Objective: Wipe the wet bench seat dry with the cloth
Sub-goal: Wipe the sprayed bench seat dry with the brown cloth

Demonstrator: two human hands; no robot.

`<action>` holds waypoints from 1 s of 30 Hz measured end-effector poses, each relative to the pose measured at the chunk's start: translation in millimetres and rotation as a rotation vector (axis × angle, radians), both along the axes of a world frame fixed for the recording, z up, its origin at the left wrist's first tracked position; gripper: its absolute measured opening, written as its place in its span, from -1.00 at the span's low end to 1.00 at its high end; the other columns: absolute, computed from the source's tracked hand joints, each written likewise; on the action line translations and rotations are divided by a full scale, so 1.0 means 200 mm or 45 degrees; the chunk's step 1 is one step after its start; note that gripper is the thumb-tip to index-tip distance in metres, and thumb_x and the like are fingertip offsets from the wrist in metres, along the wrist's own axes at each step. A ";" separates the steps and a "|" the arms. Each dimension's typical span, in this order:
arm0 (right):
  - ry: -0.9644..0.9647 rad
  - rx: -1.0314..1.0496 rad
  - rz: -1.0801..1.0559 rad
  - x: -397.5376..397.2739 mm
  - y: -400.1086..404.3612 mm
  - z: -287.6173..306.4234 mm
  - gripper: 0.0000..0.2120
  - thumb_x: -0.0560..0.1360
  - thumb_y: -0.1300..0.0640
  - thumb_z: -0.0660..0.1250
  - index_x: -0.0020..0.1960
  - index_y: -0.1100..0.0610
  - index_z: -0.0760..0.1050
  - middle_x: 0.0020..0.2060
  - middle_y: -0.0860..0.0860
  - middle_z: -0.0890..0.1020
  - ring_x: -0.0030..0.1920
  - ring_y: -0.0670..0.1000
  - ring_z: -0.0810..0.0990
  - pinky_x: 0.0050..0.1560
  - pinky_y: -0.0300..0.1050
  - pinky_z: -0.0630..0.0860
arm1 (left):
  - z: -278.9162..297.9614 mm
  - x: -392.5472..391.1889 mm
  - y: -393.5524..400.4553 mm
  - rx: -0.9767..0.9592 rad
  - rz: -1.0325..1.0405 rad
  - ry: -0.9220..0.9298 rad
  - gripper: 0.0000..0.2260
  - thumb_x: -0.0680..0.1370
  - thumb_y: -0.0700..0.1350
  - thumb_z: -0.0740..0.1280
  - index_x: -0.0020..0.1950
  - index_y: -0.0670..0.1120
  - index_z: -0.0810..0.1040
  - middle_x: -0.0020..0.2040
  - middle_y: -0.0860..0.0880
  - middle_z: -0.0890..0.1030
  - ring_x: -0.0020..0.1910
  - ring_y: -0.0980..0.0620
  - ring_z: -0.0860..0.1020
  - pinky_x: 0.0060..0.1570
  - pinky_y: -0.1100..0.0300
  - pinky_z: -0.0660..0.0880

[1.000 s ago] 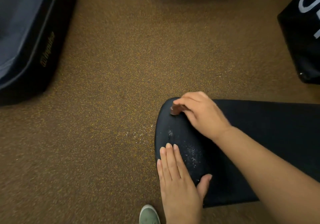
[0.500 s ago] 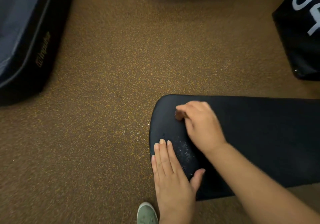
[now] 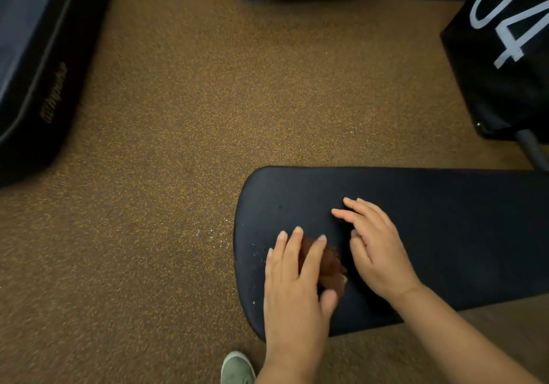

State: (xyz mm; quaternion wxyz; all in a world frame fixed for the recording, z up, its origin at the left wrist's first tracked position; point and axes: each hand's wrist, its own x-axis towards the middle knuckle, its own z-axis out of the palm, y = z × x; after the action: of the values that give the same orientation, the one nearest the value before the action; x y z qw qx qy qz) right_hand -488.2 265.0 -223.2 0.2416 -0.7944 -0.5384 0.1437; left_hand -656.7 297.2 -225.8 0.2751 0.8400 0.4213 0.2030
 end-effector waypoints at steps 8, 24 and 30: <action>-0.147 -0.025 -0.049 -0.04 -0.02 -0.06 -0.61 0.55 0.07 0.07 0.32 0.00 0.46 0.39 -0.05 0.40 0.45 -0.02 0.24 0.41 -0.16 0.13 | -0.04 -0.06 0.22 0.235 -0.264 0.020 -0.62 0.42 -0.17 0.13 0.14 -0.05 0.60 0.19 -0.06 0.57 0.26 -0.10 0.42 0.18 0.03 0.48; -0.132 0.015 -0.060 -0.03 -0.03 -0.07 -0.63 0.54 0.06 0.10 0.30 -0.02 0.48 0.37 -0.07 0.42 0.45 -0.03 0.26 0.39 -0.03 0.28 | -0.05 -0.14 0.52 0.205 -0.148 0.050 -0.60 0.42 -0.29 0.17 0.19 -0.08 0.58 0.24 -0.07 0.56 0.30 -0.10 0.44 0.36 0.17 0.24; -0.143 0.038 -0.074 -0.05 -0.03 -0.08 -0.62 0.55 0.06 0.08 0.30 0.00 0.49 0.36 -0.06 0.43 0.44 -0.01 0.28 0.37 0.02 0.32 | -0.03 -0.11 0.37 -0.065 0.204 -0.041 -0.43 0.28 -0.50 0.37 0.20 -0.05 0.58 0.26 0.00 0.54 0.32 0.05 0.40 0.38 0.33 0.17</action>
State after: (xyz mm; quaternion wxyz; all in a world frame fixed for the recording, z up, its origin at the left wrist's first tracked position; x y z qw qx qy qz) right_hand -497.3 258.5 -239.2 0.2267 -0.8129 -0.5299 0.0838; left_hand -678.2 370.6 -232.7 0.2860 0.7929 0.4877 0.2272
